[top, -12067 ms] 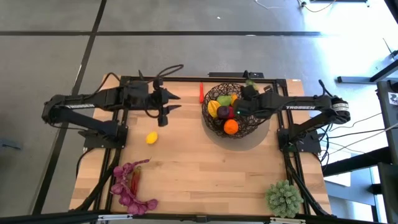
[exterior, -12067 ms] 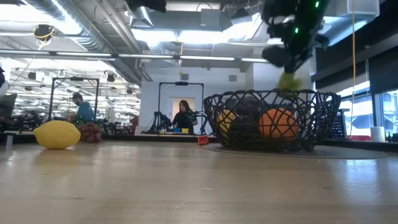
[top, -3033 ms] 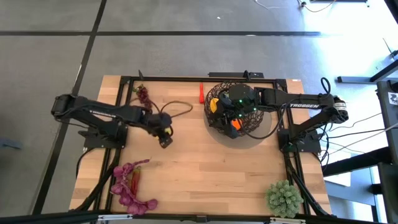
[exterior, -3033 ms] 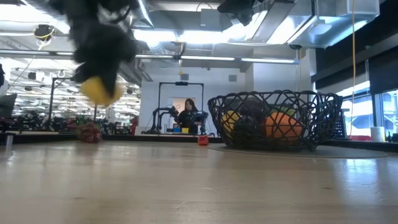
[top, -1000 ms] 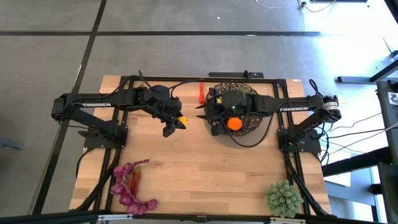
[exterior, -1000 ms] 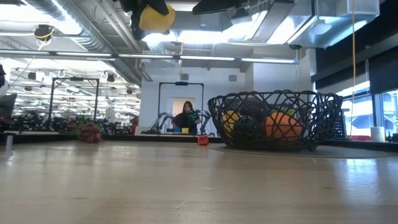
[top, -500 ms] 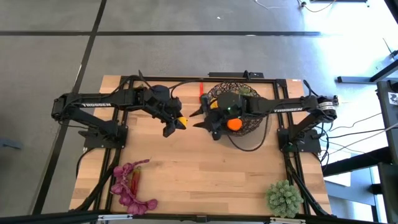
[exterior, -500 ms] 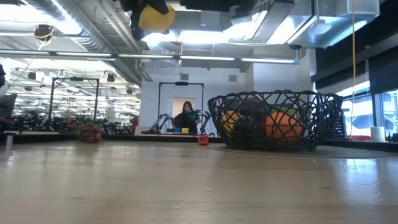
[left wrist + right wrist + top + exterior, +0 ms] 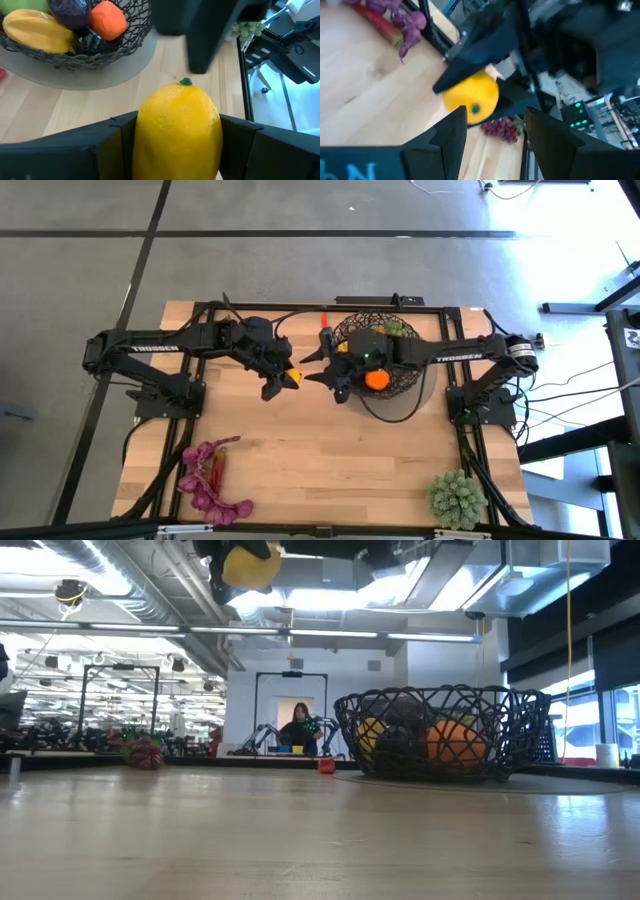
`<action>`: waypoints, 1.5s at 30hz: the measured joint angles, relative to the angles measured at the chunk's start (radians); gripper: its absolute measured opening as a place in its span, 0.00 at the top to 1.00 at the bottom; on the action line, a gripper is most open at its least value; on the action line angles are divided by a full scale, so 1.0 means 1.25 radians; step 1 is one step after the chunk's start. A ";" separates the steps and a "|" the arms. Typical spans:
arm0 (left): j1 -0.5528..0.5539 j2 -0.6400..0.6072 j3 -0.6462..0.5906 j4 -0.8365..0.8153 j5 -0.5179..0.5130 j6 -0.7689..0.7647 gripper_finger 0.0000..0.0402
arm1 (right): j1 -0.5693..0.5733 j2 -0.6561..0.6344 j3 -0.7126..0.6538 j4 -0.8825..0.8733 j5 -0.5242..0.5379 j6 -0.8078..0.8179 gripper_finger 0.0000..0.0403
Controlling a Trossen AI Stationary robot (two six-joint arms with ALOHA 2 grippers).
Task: Build produce basket
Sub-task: Put the lemon into the black wire basket
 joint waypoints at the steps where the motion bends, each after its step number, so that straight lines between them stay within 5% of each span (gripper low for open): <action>1: 0.000 0.000 0.000 0.000 0.000 0.000 0.58 | 0.001 -0.001 0.000 0.001 -0.001 0.000 0.50; 8: 0.000 0.000 0.000 0.013 0.002 0.001 0.58 | 0.001 0.008 0.000 -0.004 -0.060 -0.043 0.50; 36: 0.001 0.000 -0.001 0.019 0.045 -0.026 0.58 | -0.005 0.061 0.000 0.070 -0.063 -0.190 0.50; 45: 0.000 0.000 -0.001 0.020 0.051 -0.027 0.58 | -0.005 0.061 0.000 0.072 -0.064 -0.184 0.60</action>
